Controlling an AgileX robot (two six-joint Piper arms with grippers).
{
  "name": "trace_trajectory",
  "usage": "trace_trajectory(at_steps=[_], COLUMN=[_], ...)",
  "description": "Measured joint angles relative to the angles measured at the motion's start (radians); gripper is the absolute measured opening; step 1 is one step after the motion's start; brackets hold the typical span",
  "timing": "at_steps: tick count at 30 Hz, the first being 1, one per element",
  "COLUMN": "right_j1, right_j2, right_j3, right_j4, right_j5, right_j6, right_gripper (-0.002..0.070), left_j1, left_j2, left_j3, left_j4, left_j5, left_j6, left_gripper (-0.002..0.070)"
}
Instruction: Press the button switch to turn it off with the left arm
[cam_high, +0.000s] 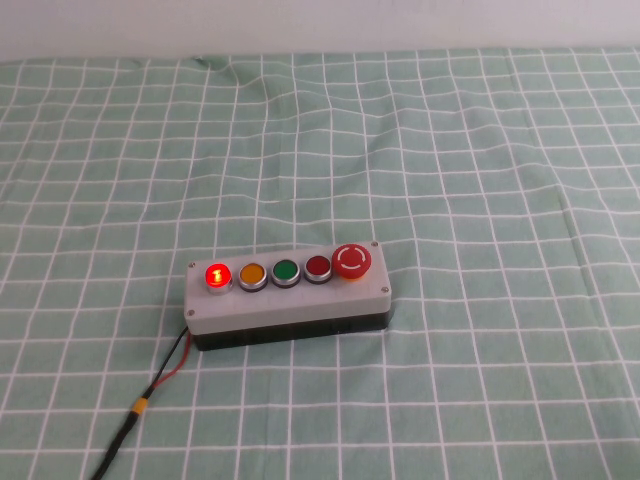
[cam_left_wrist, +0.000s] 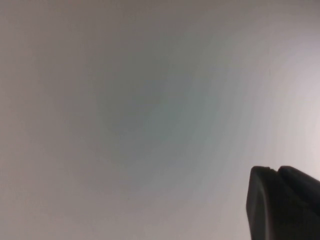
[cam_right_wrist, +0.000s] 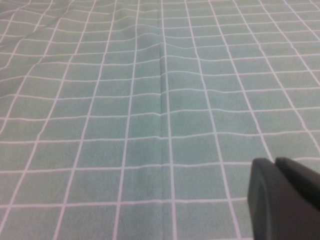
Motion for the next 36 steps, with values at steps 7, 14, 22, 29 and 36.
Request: trace_trajectory(at_steps=[7,14,22,29,36], right_j1=[0.000,0.000,0.000,0.000,0.000], right_j2=[0.000,0.000,0.000,0.000,0.000], right_j3=[0.000,0.000,0.000,0.000,0.000], right_j4=[0.000,0.000,0.000,0.000,0.000], right_j5=[0.000,0.000,0.000,0.000,0.000], right_j6=[0.000,0.000,0.000,0.000,0.000], right_gripper=[-0.0017,-0.0017,-0.0017,-0.0017,-0.0017], left_j1=[0.000,0.000,0.000,0.000,0.000], left_j2=[0.037,0.291,0.495,0.677,1.004], left_j3=[-0.267,-0.503,-0.556,-0.661,-0.985], left_j4=[-0.002,-0.003,-0.078,-0.092,-0.254], left_j5=[0.390,0.830,0.774,0.921,1.357], left_j6=[-0.007,0.016,0.006,0.059,0.259], left_gripper=[-0.0002,-0.0002,-0.0002,-0.0002,-0.0002])
